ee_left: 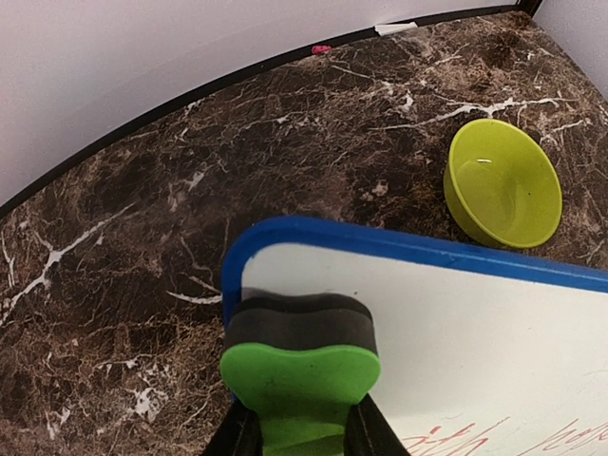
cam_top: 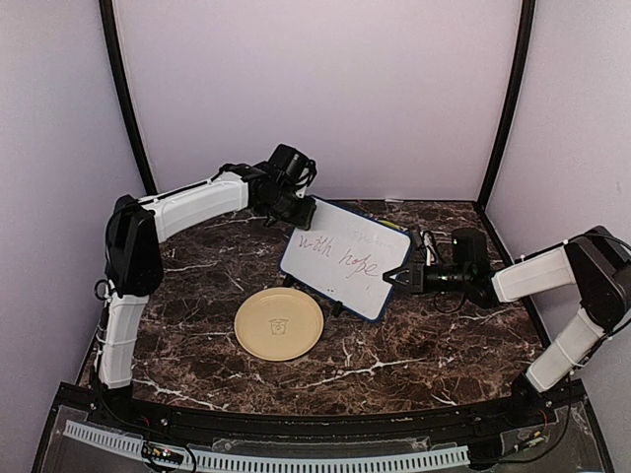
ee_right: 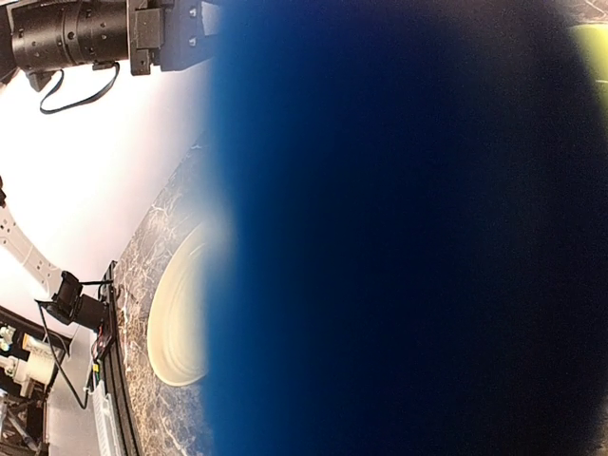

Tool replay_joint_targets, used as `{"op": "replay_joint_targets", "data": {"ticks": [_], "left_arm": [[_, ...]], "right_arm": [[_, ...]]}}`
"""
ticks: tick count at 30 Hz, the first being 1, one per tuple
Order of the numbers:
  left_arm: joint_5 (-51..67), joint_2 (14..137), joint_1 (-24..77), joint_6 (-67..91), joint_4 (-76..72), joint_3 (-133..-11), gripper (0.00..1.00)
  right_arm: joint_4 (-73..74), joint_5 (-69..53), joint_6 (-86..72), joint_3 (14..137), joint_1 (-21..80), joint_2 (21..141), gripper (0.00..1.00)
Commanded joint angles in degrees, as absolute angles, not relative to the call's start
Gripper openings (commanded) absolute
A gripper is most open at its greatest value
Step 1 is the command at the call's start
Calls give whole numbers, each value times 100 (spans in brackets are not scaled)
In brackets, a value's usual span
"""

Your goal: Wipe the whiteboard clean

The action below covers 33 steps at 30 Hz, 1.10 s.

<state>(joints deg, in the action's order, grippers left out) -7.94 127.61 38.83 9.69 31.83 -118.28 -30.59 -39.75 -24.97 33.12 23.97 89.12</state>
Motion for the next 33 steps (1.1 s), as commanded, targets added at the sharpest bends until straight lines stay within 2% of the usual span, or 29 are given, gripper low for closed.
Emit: {"op": "replay_joint_targets", "data": {"ticks": [1, 18, 33], "left_arm": [[-480, 13071, 4175, 708, 3091, -12236, 0], [-135, 13286, 5067, 856, 3017, -12257, 0], [-13, 13754, 5543, 903, 3164, -12978, 0]], "right_arm": [[-2859, -3946, -1752, 3375, 2540, 8850, 0], [-2833, -3964, -1732, 3384, 2549, 8847, 0], [-2801, -3942, -1709, 3440, 2602, 8899, 0]]}}
